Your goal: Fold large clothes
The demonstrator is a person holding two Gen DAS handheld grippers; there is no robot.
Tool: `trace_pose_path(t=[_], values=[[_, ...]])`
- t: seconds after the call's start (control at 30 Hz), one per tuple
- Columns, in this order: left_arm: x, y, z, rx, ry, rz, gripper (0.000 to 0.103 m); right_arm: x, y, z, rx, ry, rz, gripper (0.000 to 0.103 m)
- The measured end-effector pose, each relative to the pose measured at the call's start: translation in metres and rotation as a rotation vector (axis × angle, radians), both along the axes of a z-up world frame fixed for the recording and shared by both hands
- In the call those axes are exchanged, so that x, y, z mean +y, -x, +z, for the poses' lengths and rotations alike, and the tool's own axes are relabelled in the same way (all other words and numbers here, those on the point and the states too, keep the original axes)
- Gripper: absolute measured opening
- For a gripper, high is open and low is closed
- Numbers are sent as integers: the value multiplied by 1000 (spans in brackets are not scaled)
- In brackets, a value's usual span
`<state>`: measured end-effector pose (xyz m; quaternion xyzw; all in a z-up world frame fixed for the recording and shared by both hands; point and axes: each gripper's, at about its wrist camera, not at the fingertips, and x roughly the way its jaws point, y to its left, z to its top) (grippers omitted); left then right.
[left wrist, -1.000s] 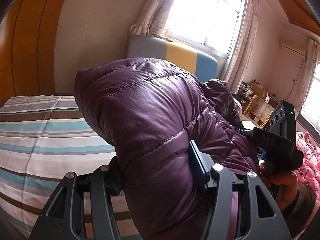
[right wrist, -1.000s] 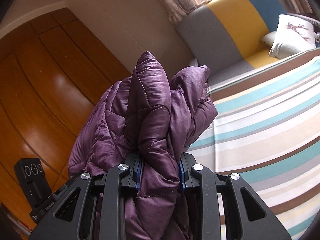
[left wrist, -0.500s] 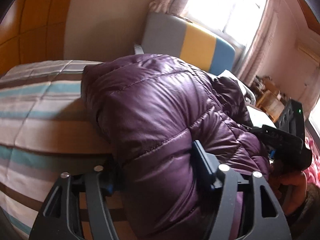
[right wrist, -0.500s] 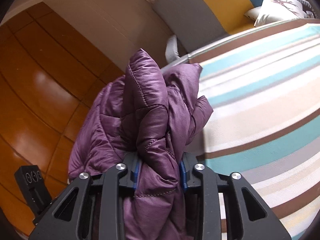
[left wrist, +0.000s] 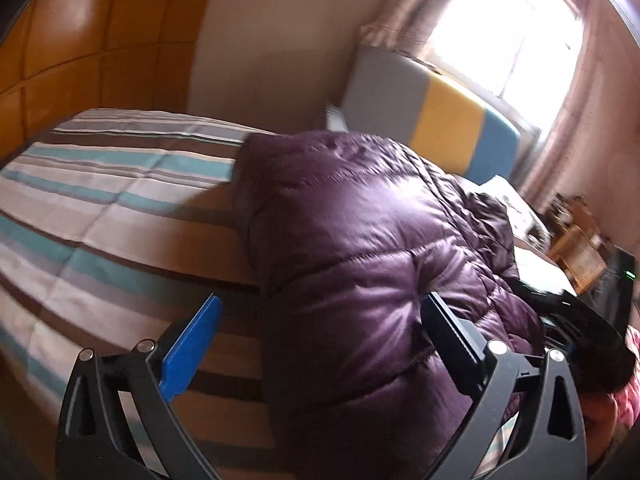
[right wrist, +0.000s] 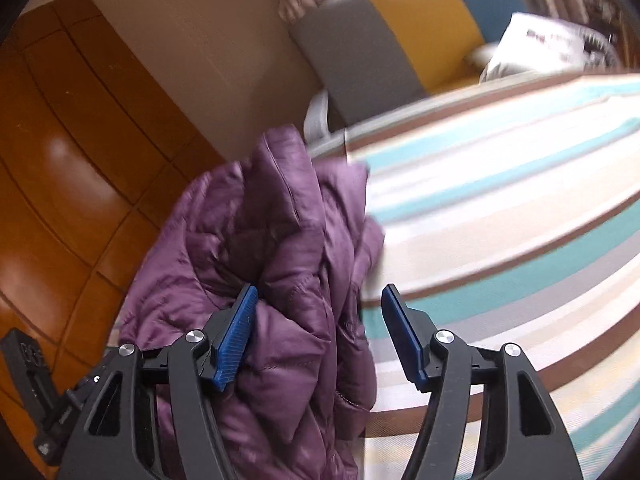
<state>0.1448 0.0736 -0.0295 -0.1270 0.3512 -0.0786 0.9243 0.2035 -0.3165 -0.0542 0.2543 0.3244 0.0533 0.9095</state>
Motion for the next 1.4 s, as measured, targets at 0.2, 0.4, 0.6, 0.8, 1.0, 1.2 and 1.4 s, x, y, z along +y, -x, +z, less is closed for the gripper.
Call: trace_pose_path(t=[0.2,0.4,0.6,0.8,1.0,1.2,1.4], values=[[8,-14,35,-23,32,107,99,14,3,49,-94,80,-18,64],[-29,-62,61,-66,-155,89,99,58,-44,69,-107,147,67,54],[-45,-111,47,30,-219,115,99,73,-90,61,-32,185,75,49],[-56,-145,6,148,-265,73,100,68,-118,20,91,283,66,42],[-62,-150,-15,154,-254,67,101,68,-121,-6,110,307,49,42],[-65,-159,-30,177,-248,71,101,63,-127,-18,131,270,54,42],[-64,-162,-36,188,-239,73,101,65,-129,-22,126,275,48,42]])
